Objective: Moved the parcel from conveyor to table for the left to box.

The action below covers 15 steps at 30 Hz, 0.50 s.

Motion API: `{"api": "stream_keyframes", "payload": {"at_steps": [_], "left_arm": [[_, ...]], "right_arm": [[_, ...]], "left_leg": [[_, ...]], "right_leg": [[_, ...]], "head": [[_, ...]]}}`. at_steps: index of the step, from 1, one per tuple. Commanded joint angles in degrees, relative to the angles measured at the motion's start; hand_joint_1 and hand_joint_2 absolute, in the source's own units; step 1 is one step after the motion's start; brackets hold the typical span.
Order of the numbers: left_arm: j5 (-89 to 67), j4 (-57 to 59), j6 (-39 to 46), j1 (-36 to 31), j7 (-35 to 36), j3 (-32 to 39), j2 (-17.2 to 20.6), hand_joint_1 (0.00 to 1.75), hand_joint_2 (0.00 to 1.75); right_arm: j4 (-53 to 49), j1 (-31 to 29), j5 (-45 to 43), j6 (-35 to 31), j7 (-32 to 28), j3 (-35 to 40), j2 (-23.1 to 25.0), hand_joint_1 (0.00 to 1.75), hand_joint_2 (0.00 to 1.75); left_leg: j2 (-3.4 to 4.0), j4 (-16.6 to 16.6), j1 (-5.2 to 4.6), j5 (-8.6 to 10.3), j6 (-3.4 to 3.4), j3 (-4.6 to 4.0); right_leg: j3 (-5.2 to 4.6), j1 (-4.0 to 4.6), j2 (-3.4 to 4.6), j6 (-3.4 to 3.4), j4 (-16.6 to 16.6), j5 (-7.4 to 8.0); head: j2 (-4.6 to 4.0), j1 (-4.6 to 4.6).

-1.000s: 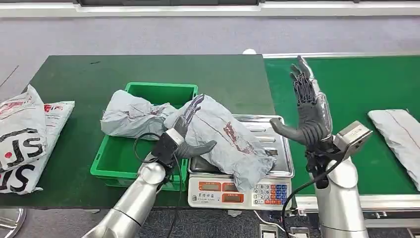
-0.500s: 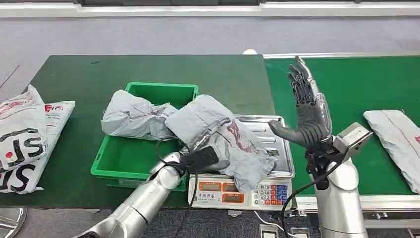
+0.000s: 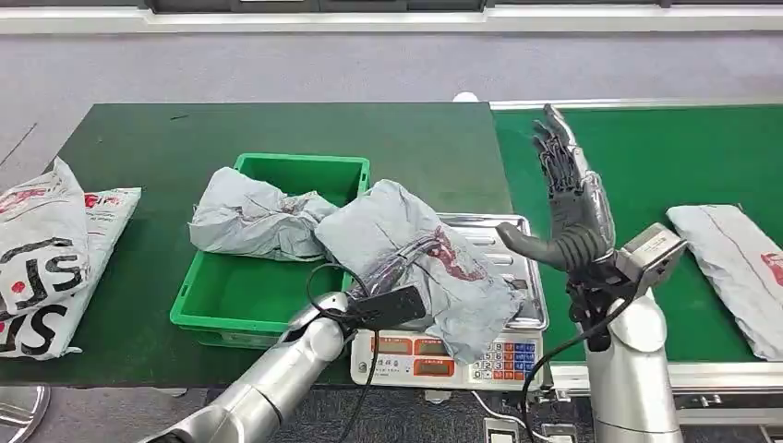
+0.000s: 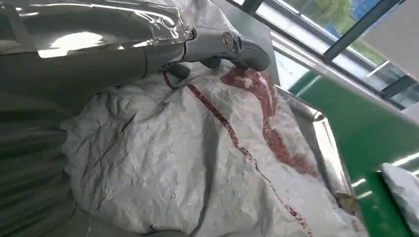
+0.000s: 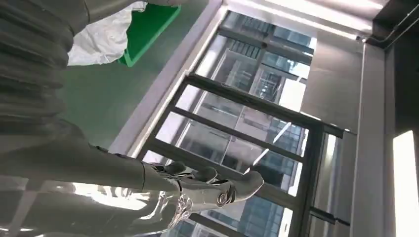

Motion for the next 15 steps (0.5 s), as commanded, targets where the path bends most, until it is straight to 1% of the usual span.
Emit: {"api": "stream_keyframes", "payload": {"at_steps": [1, 3, 11, 15], "left_arm": [[-1.51, 2.08, -0.27, -0.52, 0.76, -0.01, 1.17, 1.75, 1.75], [-2.25, 1.25, -0.13, 0.08, 1.02, 0.55, 1.26, 1.75, 1.75], [-3.25, 0.10, 0.00, 1.30, 1.10, 0.87, 1.62, 1.75, 1.75], [-2.98, -2.38, 0.25, 2.43, 0.18, 1.68, 1.84, 1.75, 1.75]], "right_arm": [[3.67, -2.42, 0.50, 0.65, 0.68, -2.21, 2.22, 0.00, 1.75], [3.55, -2.29, 0.60, 0.77, 0.75, -2.19, 2.22, 0.00, 1.75], [3.87, -2.02, 0.76, 1.05, 0.82, -1.83, 2.07, 0.00, 1.75], [3.27, -1.25, 0.77, 1.19, 0.73, -1.69, 1.80, 0.00, 1.75]], "left_leg": [[0.22, -0.11, 0.04, -0.03, -0.02, 0.18], [0.12, -0.04, 0.01, -0.02, -0.01, 0.10], [0.13, -0.07, 0.03, -0.03, -0.02, 0.14], [0.19, -0.14, 0.03, -0.04, -0.03, 0.22]], "right_leg": [[0.14, 0.06, 0.15, -0.07, -0.14, 0.05], [0.07, 0.01, 0.09, -0.03, -0.05, 0.02], [0.13, 0.04, 0.11, -0.04, -0.10, 0.02], [0.19, 0.05, 0.16, -0.06, -0.16, 0.04]], "head": [[0.00, 0.02], [0.00, 0.00], [0.00, 0.00], [0.00, 0.00]]}}
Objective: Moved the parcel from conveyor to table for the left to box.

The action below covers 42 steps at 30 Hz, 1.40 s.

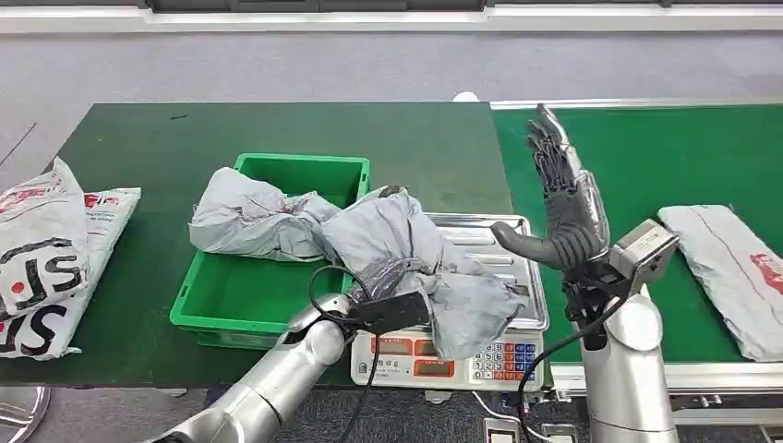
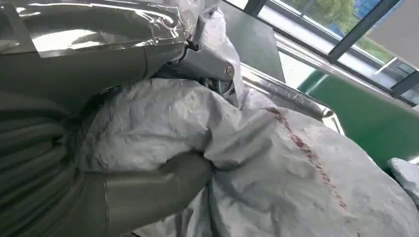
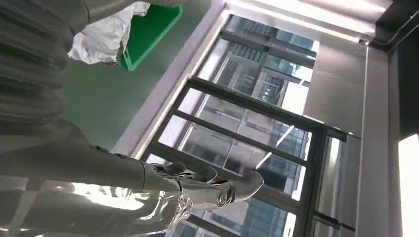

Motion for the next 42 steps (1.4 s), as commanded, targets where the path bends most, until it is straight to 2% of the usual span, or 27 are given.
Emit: {"api": "stream_keyframes", "payload": {"at_steps": [1, 4, 5, 6, 7, 10, 11, 13, 16, 18, 19, 20, 22, 23, 25, 26, 28, 29, 32, 33, 36, 37, 38, 41, 42], "left_arm": [[0.87, -2.67, 0.60, 2.13, -1.76, 2.47, 1.72, 1.75, 1.75], [4.85, -7.98, 4.06, 3.90, -7.12, 5.57, 1.21, 1.75, 1.75], [7.68, -13.02, 7.86, 5.42, -11.70, 7.17, 0.98, 1.75, 1.75], [8.25, -16.04, 7.07, 6.07, -10.62, 6.72, 1.57, 1.75, 1.75], [13.61, -21.28, 8.56, 7.84, -14.68, 8.72, 1.12, 1.75, 1.75], [19.29, -30.54, 12.68, 10.64, -18.87, 8.96, 2.10, 1.75, 1.75], [23.10, -35.34, 15.56, 12.37, -22.26, 9.11, 2.66, 1.75, 1.75], [23.10, -38.69, 19.48, 13.59, -24.77, 9.32, 3.05, 1.75, 1.75], [23.62, -41.89, 23.15, 14.45, -24.83, 8.88, 3.89, 1.75, 1.75], [18.99, -41.92, 30.78, 13.27, -24.83, 8.03, 4.92, 1.75, 1.75], [18.99, -41.99, 30.81, 12.96, -24.79, 8.09, 5.09, 1.75, 1.75], [12.89, -41.24, 35.14, 11.87, -22.50, 8.27, 5.21, 1.75, 1.75], [8.33, -40.60, 36.74, 10.50, -19.56, 8.56, 5.63, 1.75, 1.75], [-2.39, -38.48, 38.48, 9.31, -12.27, 9.15, 5.97, 1.75, 1.75], [-6.19, -36.50, 36.25, 7.72, -7.87, 10.46, 6.38, 1.75, 1.75], [-13.14, -34.21, 33.65, 6.08, -1.40, 11.35, 7.43, 1.75, 1.75], [-15.76, -31.03, 33.07, 4.50, 0.06, 12.56, 7.56, 1.75, 1.75], [-24.18, -27.43, 30.49, 2.43, 7.05, 12.69, 8.81, 1.75, 1.75], [-28.02, -22.24, 29.26, -1.53, 9.80, 13.15, 9.48, 1.75, 1.75], [-35.18, -15.93, 25.47, -5.98, 17.50, 12.81, 11.35, 1.75, 1.75], [-38.31, -2.36, 20.15, -14.93, 22.32, 13.30, 14.19, 1.75, 1.75], [-37.98, 0.06, 20.59, -16.67, 21.64, 13.79, 14.69, 1.75, 1.75], [-41.71, 4.13, 17.52, -19.48, 25.36, 12.78, 15.94, 1.75, 1.75], [-42.63, 6.18, 17.32, -21.19, 25.71, 13.11, 16.82, 1.75, 1.75], [-44.14, 8.02, 13.82, -22.54, 26.47, 11.76, 17.22, 1.75, 1.75]], "right_arm": [[2.83, -0.80, 0.20, 0.37, -0.05, -1.74, 0.92, 0.00, 1.75], [1.24, 0.29, 0.11, 0.28, -0.05, -2.06, 0.81, 0.00, 1.75], [-0.06, 1.15, -0.09, 0.08, 0.04, -2.30, 0.65, 0.00, 1.75], [-0.85, 1.60, -0.25, 0.08, 0.13, -2.42, 0.54, 0.00, 1.75], [-1.27, 1.86, -0.50, 0.03, 0.33, -2.43, 0.39, 0.00, 1.75], [-1.47, 2.02, -1.18, -0.18, 0.65, -2.16, 0.16, 0.00, 1.75], [-1.17, 1.98, -1.53, -0.51, 0.71, -1.84, 0.03, 0.00, 1.75], [-0.95, 2.06, -1.73, -0.85, 0.68, -1.70, -0.08, 0.00, 1.75], [-0.69, 2.04, -2.03, -1.31, 0.60, -1.44, -0.51, 0.00, 1.75], [-0.21, 1.66, -2.32, -2.11, 0.57, -0.99, -1.16, 0.00, 1.75], [-0.13, 1.55, -2.36, -2.16, 0.57, -0.97, -1.24, 0.00, 1.75], [0.14, 1.21, -2.51, -2.47, 0.53, -0.79, -1.53, 0.00, 1.75], [0.29, 0.92, -2.65, -2.61, 0.53, -0.70, -1.78, 0.00, 1.75], [0.09, 1.22, -2.70, -3.01, 0.52, -0.72, -2.03, 0.00, 1.75], [-0.48, 2.31, -2.81, -3.24, 0.27, -0.95, -2.48, 0.00, 1.75], [-1.49, 4.16, -2.70, -3.53, -0.39, -1.13, -2.82, 0.00, 1.75], [-2.30, 5.65, -2.41, -3.54, -1.17, -1.50, -2.69, 0.00, 1.75], [-2.49, 6.08, -2.17, -3.31, -1.32, -1.81, -2.09, 0.00, 1.75], [-2.41, 6.26, -1.51, -2.96, -1.59, -1.79, -1.56, 0.00, 1.75], [-2.10, 5.96, -0.99, -2.71, -1.72, -1.93, -1.12, 0.00, 1.75], [-1.21, 5.16, -0.72, -2.13, -1.80, -1.98, -1.47, 0.00, 1.75], [-0.89, 5.00, -0.73, -2.01, -1.80, -2.01, -1.69, 0.00, 1.75], [-0.56, 4.71, -0.76, -1.85, -1.86, -1.88, -2.09, 0.00, 1.75], [-0.50, 4.26, -0.77, -1.65, -1.79, -1.82, -2.57, 0.00, 1.75], [-0.94, 4.28, -0.82, -1.66, -1.73, -1.72, -3.00, 0.00, 1.75]], "left_leg": [[0.20, -0.13, 0.01, -0.03, -0.02, 0.21], [0.14, -0.07, 0.04, -0.04, -0.02, 0.14], [0.12, -0.07, 0.01, -0.03, -0.02, 0.10], [0.14, -0.08, 0.06, -0.06, -0.03, 0.15], [0.11, -0.04, 0.04, -0.06, -0.02, 0.08], [0.16, -0.02, 0.03, -0.06, -0.02, 0.02], [0.24, -0.06, 0.04, -0.09, -0.03, 0.11], [0.29, -0.06, 0.04, -0.11, -0.02, 0.12], [0.30, -0.06, 0.07, -0.12, -0.04, 0.11], [0.31, -0.17, 0.06, -0.10, -0.04, 0.23], [0.28, -0.11, 0.08, -0.10, -0.03, 0.16], [0.17, -0.02, 0.06, -0.07, -0.01, -0.01], [0.18, -0.09, 0.08, -0.08, -0.02, 0.13], [0.11, -0.05, 0.03, -0.04, -0.01, 0.05], [0.15, -0.13, 0.07, -0.03, -0.03, 0.16], [0.06, -0.06, 0.07, -0.03, -0.02, 0.06], [-0.02, -0.12, 0.08, 0.00, -0.03, 0.13], [-0.04, -0.12, 0.06, -0.01, -0.02, 0.14], [0.01, -0.05, 0.06, -0.01, -0.04, 0.07], [0.04, -0.10, 0.06, 0.00, -0.06, 0.15], [0.02, -0.02, 0.10, 0.04, -0.09, 0.08], [0.03, -0.05, 0.12, 0.05, -0.10, 0.12], [0.03, -0.01, 0.14, 0.09, -0.12, 0.06], [0.17, 0.00, 0.14, 0.11, -0.20, 0.04], [0.22, -0.04, 0.16, 0.12, -0.21, 0.08]], "right_leg": [[0.15, 0.02, 0.15, -0.07, -0.13, 0.02], [0.11, 0.05, 0.10, -0.06, -0.10, 0.00], [0.06, 0.02, 0.08, -0.05, -0.07, 0.00], [0.12, 0.07, 0.09, -0.07, -0.13, 0.00], [0.05, 0.06, 0.06, -0.06, -0.07, -0.02], [-0.04, 0.05, 0.12, -0.06, -0.05, -0.01], [0.03, 0.06, 0.18, -0.09, -0.08, -0.02], [0.02, 0.06, 0.23, -0.09, -0.09, -0.02], [0.01, 0.10, 0.24, -0.10, -0.08, -0.03], [0.12, 0.09, 0.22, -0.12, -0.17, -0.02], [0.07, 0.11, 0.20, -0.09, -0.14, -0.01], [-0.05, 0.08, 0.11, -0.05, -0.04, -0.02], [0.08, 0.10, 0.10, -0.09, -0.12, -0.03], [-0.01, 0.04, 0.06, -0.06, -0.03, -0.04], [0.13, 0.09, 0.06, -0.11, -0.15, 0.00], [0.05, 0.08, -0.02, -0.08, -0.07, -0.03], [0.14, 0.10, -0.10, -0.10, -0.14, -0.02], [0.12, 0.08, -0.11, -0.09, -0.11, -0.04], [0.03, 0.07, -0.05, -0.09, -0.03, -0.04], [0.08, 0.08, -0.03, -0.13, -0.07, -0.03], [0.00, 0.12, -0.03, -0.14, -0.02, 0.00], [0.04, 0.14, -0.03, -0.19, -0.05, 0.03], [0.00, 0.16, -0.04, -0.18, -0.02, 0.05], [-0.12, 0.16, 0.14, -0.27, 0.03, 0.12], [-0.08, 0.18, 0.17, -0.29, -0.01, 0.14]], "head": [[0.00, 0.00], [0.00, 0.02], [0.00, 0.00], [0.00, 0.00], [0.00, 0.02], [0.00, 0.00], [0.00, 0.02], [0.00, 0.00], [0.00, 0.00], [0.00, 0.00], [0.00, 0.00], [0.00, 0.00], [0.00, 0.02], [0.00, 0.00], [0.00, 0.02], [0.00, 0.00], [0.00, 0.00], [0.00, 0.00], [0.00, 0.00], [0.00, 0.00], [0.00, 0.00], [0.00, 0.00], [0.00, 0.00], [0.00, 0.00], [0.00, 0.00]]}}
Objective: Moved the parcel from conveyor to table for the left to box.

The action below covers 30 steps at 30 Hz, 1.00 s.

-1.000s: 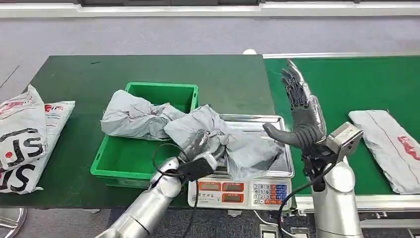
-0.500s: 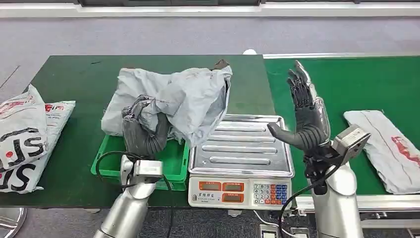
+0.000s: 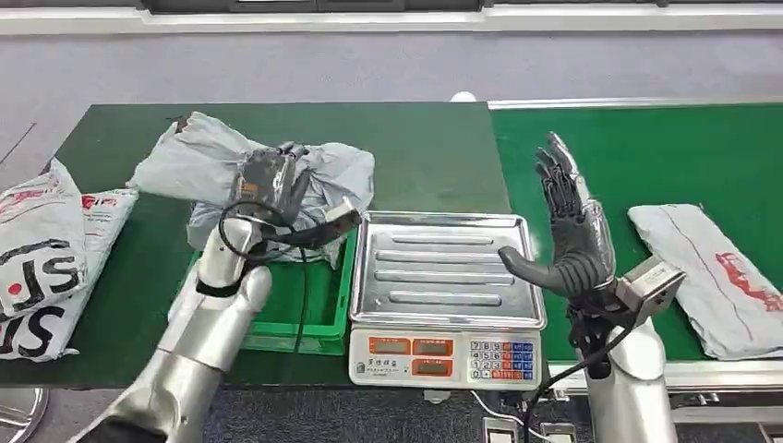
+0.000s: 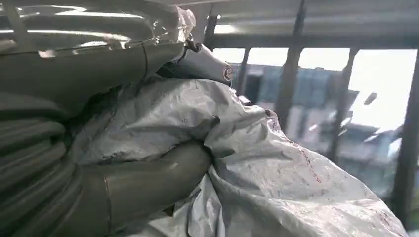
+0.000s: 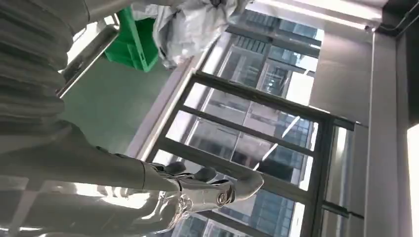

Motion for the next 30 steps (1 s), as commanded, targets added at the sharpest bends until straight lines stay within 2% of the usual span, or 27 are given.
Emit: {"api": "stream_keyframes", "payload": {"at_steps": [1, 3, 5, 7, 9, 11, 19, 24, 25, 30], "left_arm": [[-5.32, 25.41, -6.90, -16.00, 3.87, 0.11, 5.89, 1.75, 1.75], [-6.30, 27.70, -11.13, -17.21, 2.95, -1.51, 5.63, 1.75, 1.75], [-7.17, 31.80, -19.81, -18.20, 0.28, -4.48, 4.52, 1.75, 1.75], [-7.57, 33.31, -20.84, -18.08, 0.47, -5.61, 4.17, 1.75, 1.75], [-8.95, 36.39, -27.12, -18.26, -1.33, -9.32, 3.87, 1.75, 1.75], [-9.20, 37.61, -29.28, -17.69, -3.17, -11.82, 3.38, 1.75, 1.75], [-9.05, 38.46, -31.27, -15.98, -4.33, -15.10, 1.45, 1.75, 1.75], [-8.58, 37.44, -30.02, -13.11, -5.09, -16.60, 0.35, 1.75, 1.75], [-8.25, 37.04, -28.98, -12.77, -4.26, -16.43, 0.31, 0.00, 1.75], [-5.95, 35.55, -24.06, -12.55, -1.99, -14.99, 0.75, 0.00, 1.75]], "right_arm": [[2.12, -2.01, -0.01, 0.70, 0.18, -1.60, -1.79, 0.00, 1.75], [0.89, -1.05, -0.20, 0.44, 0.48, -2.00, -2.21, 0.00, 1.75], [0.21, -0.23, -0.56, 0.71, 0.73, -2.63, -2.49, 0.00, 1.75], [0.50, -0.22, -0.53, 0.91, 0.72, -2.96, -2.46, 0.00, 1.75], [1.55, -1.10, -0.44, 1.23, 0.69, -3.17, -2.02, 0.00, 1.75], [2.35, -1.83, -0.10, 1.01, 0.53, -3.00, -1.89, 0.00, 1.75], [3.46, -3.58, -0.13, 0.84, 0.63, -3.13, -2.06, 0.00, 1.75], [3.12, -2.07, -0.36, 0.79, 0.59, -3.50, -2.36, 0.00, 1.75], [3.02, -2.16, -0.40, 0.85, 0.61, -3.47, -2.23, 0.00, 1.75], [3.93, -3.86, -0.54, 0.91, 1.10, -2.98, -3.19, 0.00, 1.75]], "left_leg": [[0.09, -0.01, 0.04, 0.02, -0.03, 0.06], [0.09, 0.01, 0.04, 0.00, -0.03, 0.05], [-0.01, -0.01, 0.06, 0.00, -0.03, 0.06], [-0.06, -0.01, 0.03, 0.01, -0.02, 0.07], [-0.08, -0.05, 0.01, 0.02, -0.01, 0.10], [0.01, -0.04, 0.02, 0.00, -0.01, 0.10], [0.05, -0.09, 0.00, 0.01, 0.00, 0.12], [0.00, -0.12, -0.02, 0.01, 0.01, 0.21], [0.01, -0.19, 0.00, 0.02, 0.02, 0.27], [-0.10, -0.09, -0.04, 0.02, 0.02, 0.19]], "right_leg": [[0.07, 0.05, 0.01, -0.06, -0.03, 0.02], [0.06, 0.05, 0.00, -0.06, 0.00, 0.01], [0.12, 0.07, -0.09, -0.06, -0.03, -0.01], [0.11, 0.03, -0.12, -0.03, -0.03, -0.02], [0.16, 0.01, -0.14, -0.03, -0.07, -0.01], [0.14, 0.03, -0.07, -0.03, -0.08, 0.01], [0.15, 0.02, -0.04, -0.04, -0.12, 0.05], [0.25, -0.01, -0.07, -0.01, -0.14, 0.02], [0.33, 0.01, -0.09, -0.02, -0.23, 0.04], [0.29, -0.03, -0.15, 0.01, -0.11, 0.02]], "head": [[0.02, 0.00], [0.00, 0.00], [0.00, 0.00], [0.00, 0.00], [0.00, 0.00], [0.00, 0.00], [0.00, 0.00], [0.00, 0.00], [0.00, 0.00], [0.00, 0.00]]}}
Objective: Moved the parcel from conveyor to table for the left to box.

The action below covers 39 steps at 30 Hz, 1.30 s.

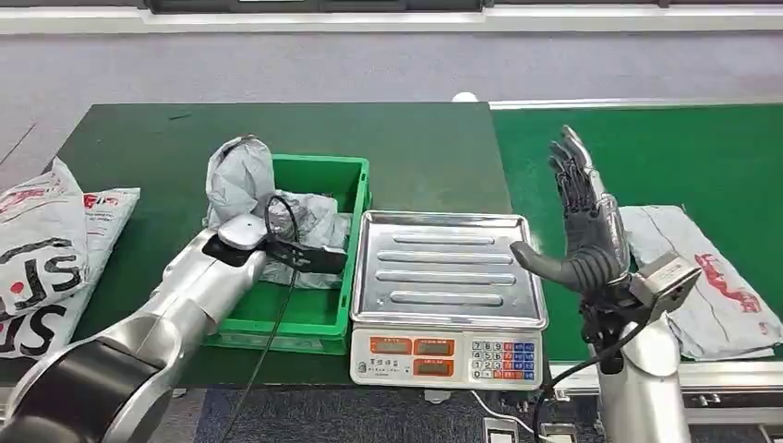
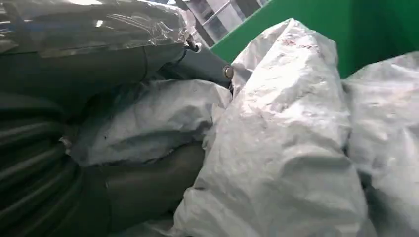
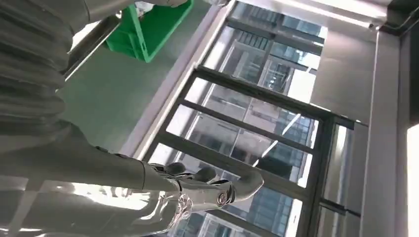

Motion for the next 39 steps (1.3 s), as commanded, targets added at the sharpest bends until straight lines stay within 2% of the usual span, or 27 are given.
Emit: {"api": "stream_keyframes", "payload": {"at_steps": [1, 4, 5, 12, 13, 16, 26, 39], "left_arm": [[2.48, 2.53, 4.54, 1.21, 2.34, -3.25, -0.87, 0.00, 1.75], [5.96, 1.69, 7.31, 0.91, 3.05, -0.49, -0.89, 0.00, 1.75], [5.92, 1.31, 8.29, 0.84, 3.33, -0.68, -0.78, 0.00, 0.00], [6.35, 1.04, 9.66, 0.50, 3.34, -0.60, -0.65, 0.00, 0.00], [6.19, -0.21, 15.49, 0.39, 4.83, -1.38, 0.19, 0.00, 0.00], [8.45, -2.04, 18.98, 0.65, 3.38, 0.36, 0.18, 0.00, 0.00], [12.60, -6.71, 20.00, 0.65, 1.28, 1.02, 0.57, 0.00, 0.00], [12.60, -6.83, 19.83, 0.50, 1.29, 0.99, 0.60, 0.00, 0.00]], "right_arm": [[4.19, -2.98, -0.34, 0.24, 0.79, -1.48, -1.64, 0.00, 1.75], [2.99, -1.78, -0.52, 0.40, 1.06, -1.30, -1.45, 0.00, 1.75], [2.47, -1.44, -0.53, 0.47, 1.06, -1.18, -1.33, 0.00, 1.75], [1.83, -1.06, -0.52, 0.61, 1.11, -1.09, -1.20, 0.00, 1.75], [2.21, -1.93, -0.28, 0.90, 1.47, -1.17, -1.14, 0.00, 1.75], [2.39, -2.26, -0.27, 0.93, 1.53, -1.20, -1.08, 0.00, 1.75], [1.64, -1.58, -0.18, 1.05, 1.95, -1.95, -1.01, 0.00, 1.75], [1.62, -1.44, -0.18, 1.06, 1.95, -2.02, -1.08, 0.00, 1.75]], "left_leg": [[0.02, -0.14, 0.00, 0.02, 0.03, 0.18], [-0.27, -0.02, 0.00, 0.04, 0.06, 0.05], [-0.32, -0.01, 0.02, 0.06, 0.08, 0.02], [-0.27, -0.06, 0.00, 0.07, 0.08, 0.02], [-0.25, -0.06, 0.03, 0.06, 0.08, 0.06], [-0.19, -0.02, 0.01, 0.05, 0.08, 0.01], [-0.18, -0.02, 0.01, 0.05, 0.05, -0.04], [-0.15, -0.03, 0.03, 0.05, 0.05, -0.01]], "right_leg": [[0.22, 0.02, -0.04, -0.03, -0.19, 0.04], [0.18, 0.01, -0.33, 0.00, -0.06, -0.02], [0.17, 0.02, -0.41, 0.01, -0.07, -0.01], [0.17, 0.02, -0.39, -0.02, -0.11, 0.01], [0.22, 0.05, -0.37, -0.02, -0.14, 0.02], [0.13, 0.03, -0.31, -0.03, -0.07, 0.02], [0.03, 0.03, -0.24, -0.02, -0.04, 0.01], [0.06, 0.05, -0.21, -0.02, -0.06, 0.01]], "head": [[0.00, 0.00], [0.00, 0.00], [0.00, 0.00], [0.00, 0.00], [0.00, 0.00], [0.00, 0.00], [0.00, 0.00], [0.00, 0.00]]}}
